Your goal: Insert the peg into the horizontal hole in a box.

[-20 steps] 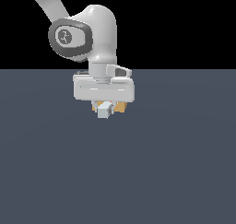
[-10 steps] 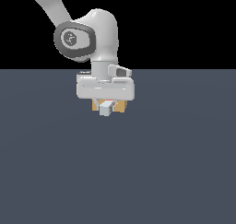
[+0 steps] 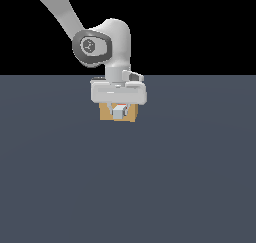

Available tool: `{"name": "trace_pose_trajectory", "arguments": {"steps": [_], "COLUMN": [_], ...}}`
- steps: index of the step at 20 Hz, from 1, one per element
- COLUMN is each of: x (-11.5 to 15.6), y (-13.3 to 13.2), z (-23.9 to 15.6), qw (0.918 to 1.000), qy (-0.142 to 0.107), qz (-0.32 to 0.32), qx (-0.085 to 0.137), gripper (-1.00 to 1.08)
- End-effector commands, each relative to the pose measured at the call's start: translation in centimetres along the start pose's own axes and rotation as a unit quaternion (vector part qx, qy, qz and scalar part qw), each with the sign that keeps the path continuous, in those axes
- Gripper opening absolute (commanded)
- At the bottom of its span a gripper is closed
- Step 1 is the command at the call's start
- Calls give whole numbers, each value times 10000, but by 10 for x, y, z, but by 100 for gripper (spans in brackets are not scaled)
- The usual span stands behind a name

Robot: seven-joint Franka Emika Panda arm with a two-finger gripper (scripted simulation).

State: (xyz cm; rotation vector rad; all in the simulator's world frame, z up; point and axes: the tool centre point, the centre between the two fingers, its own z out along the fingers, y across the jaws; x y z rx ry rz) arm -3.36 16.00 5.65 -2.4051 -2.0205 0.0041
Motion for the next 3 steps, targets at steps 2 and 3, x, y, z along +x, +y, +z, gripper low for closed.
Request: {"name": "trace_pose_trajectory", "arguments": {"steps": [2, 3], "x": [8, 8], "y": [2, 2], "z": [-1, -1], "qw": [10000, 10000], "qy": [9, 9], "qz": [-4, -4], "qx": [-16, -16], "gripper": [-100, -100]}}
